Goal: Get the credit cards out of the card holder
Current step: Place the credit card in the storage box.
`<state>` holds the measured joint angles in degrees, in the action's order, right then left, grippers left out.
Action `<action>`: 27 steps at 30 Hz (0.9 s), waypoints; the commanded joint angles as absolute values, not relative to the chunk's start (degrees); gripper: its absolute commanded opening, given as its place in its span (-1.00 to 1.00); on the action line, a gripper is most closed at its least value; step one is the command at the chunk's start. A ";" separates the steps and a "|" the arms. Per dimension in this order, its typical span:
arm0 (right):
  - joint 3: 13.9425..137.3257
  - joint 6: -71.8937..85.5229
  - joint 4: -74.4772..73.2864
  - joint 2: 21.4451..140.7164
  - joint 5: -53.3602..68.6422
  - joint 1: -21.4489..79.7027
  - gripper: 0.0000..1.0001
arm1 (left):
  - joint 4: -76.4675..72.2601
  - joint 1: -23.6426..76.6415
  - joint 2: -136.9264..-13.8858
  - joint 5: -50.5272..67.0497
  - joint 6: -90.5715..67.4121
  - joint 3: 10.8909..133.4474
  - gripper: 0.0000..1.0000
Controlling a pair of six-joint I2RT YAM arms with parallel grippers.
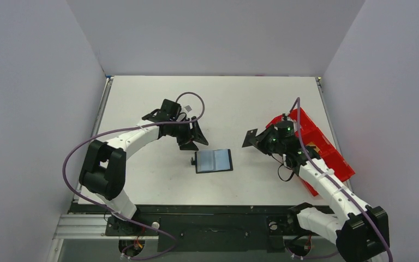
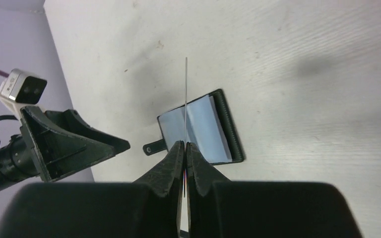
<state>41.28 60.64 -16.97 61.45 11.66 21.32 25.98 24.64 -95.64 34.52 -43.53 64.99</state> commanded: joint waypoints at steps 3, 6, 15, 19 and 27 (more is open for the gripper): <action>44.29 60.36 -32.35 52.97 -3.18 18.84 -1.00 | 27.86 25.78 -92.84 34.26 -39.26 66.71 0.17; 45.31 60.71 -40.33 49.50 -9.42 17.57 -1.00 | 27.69 27.16 -93.30 34.13 -38.47 66.95 0.18; 50.38 61.67 -60.06 47.17 -25.20 13.88 -1.00 | 27.50 28.56 -92.40 34.31 -37.32 65.37 0.20; 52.42 60.57 -64.44 49.42 -29.50 10.39 -1.00 | 27.39 28.65 -93.26 35.29 -37.48 65.37 0.20; 56.97 52.58 -67.83 57.40 -34.79 -0.43 -1.00 | 26.85 28.65 -94.38 36.48 -37.72 65.19 0.21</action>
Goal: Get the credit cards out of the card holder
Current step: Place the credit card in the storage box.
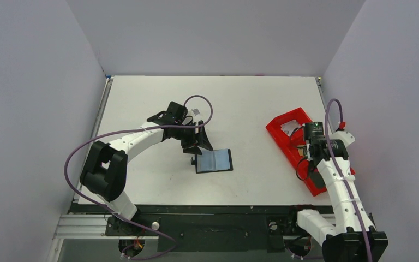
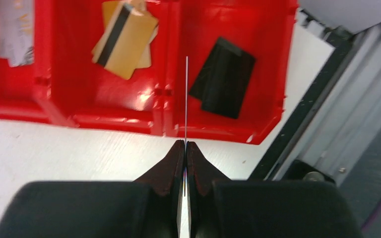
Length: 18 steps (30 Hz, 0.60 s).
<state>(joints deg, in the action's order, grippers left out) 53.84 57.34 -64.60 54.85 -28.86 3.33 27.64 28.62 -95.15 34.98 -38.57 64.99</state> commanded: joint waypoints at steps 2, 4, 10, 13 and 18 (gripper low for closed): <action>57.59 51.11 -67.88 58.92 -35.44 -3.10 -1.00 | 26.97 28.65 -94.44 36.54 -37.71 65.18 0.21; 58.02 50.04 -68.06 60.87 -35.92 -5.36 -1.00 | 27.15 28.65 -94.43 36.63 -37.69 65.40 0.21; 60.38 50.45 -68.05 67.58 -39.36 -7.36 -1.00 | 27.24 28.65 -94.31 36.83 -37.66 65.72 0.21; 61.30 51.28 -66.94 71.09 -39.86 -7.38 -1.00 | 27.23 28.77 -94.38 37.01 -37.77 65.56 0.21; 60.24 52.03 -64.05 73.76 -38.74 -7.30 -1.00 | 27.73 28.83 -94.25 36.59 -37.47 66.02 0.21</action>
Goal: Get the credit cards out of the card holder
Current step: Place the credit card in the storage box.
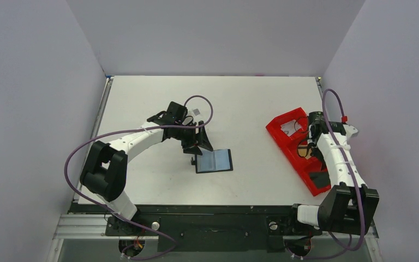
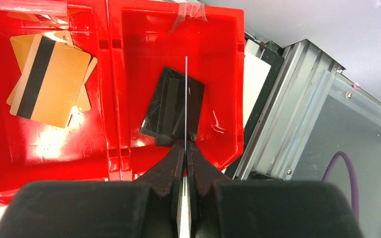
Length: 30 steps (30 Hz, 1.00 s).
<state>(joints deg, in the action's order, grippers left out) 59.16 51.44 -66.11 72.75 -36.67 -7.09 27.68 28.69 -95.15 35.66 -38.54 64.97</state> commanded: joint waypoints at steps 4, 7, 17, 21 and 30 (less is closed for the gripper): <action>57.99 53.09 -63.51 74.09 -40.43 -7.38 -1.00 | 28.10 28.83 -94.47 36.20 -37.21 66.03 0.21; 56.15 53.62 -62.45 74.41 -41.46 -7.78 -1.00 | 27.90 28.91 -94.77 36.38 -37.39 66.09 0.21; 51.08 53.24 -56.82 77.54 -39.96 -10.28 -1.00 | 28.05 29.34 -95.24 35.69 -37.18 66.23 0.21; 50.65 52.88 -55.50 79.52 -39.26 -10.80 -1.00 | 28.12 29.44 -95.44 35.84 -37.09 66.34 0.21; 50.43 53.16 -54.78 81.26 -38.57 -10.90 -0.42 | 28.10 29.57 -95.66 35.88 -37.09 66.54 0.21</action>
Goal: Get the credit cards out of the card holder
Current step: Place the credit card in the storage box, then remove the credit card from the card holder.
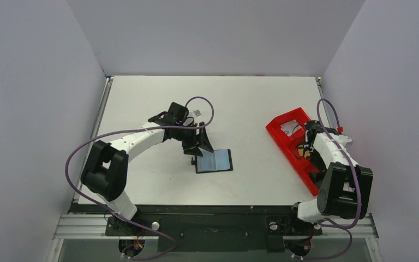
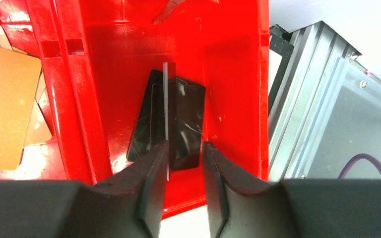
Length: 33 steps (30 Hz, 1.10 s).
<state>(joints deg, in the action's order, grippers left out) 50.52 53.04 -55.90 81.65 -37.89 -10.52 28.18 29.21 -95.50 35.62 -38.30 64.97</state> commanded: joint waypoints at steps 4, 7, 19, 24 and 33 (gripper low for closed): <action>50.87 52.28 -54.83 79.58 -36.84 -10.85 0.04 | 27.92 29.70 -95.62 35.80 -37.13 66.64 0.21; 51.68 51.23 -54.95 77.34 -34.57 -10.63 0.18 | 27.93 29.71 -95.54 35.70 -37.10 66.64 0.21; 59.23 48.12 -58.11 67.76 -30.45 -1.27 0.38 | 28.80 29.64 -94.66 33.53 -36.53 67.65 0.21; 62.89 48.05 -55.86 68.30 -28.44 9.34 0.44 | 31.29 28.89 -94.19 29.97 -35.55 68.98 0.22; 66.06 47.41 -43.74 75.42 -21.47 27.01 0.47 | 32.40 26.96 -90.92 19.04 -36.73 66.53 0.22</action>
<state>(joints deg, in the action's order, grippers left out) 63.13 48.38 -51.11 71.64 -25.06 21.58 31.59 28.01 -95.24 26.50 -36.95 66.57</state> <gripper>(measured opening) 0.733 0.608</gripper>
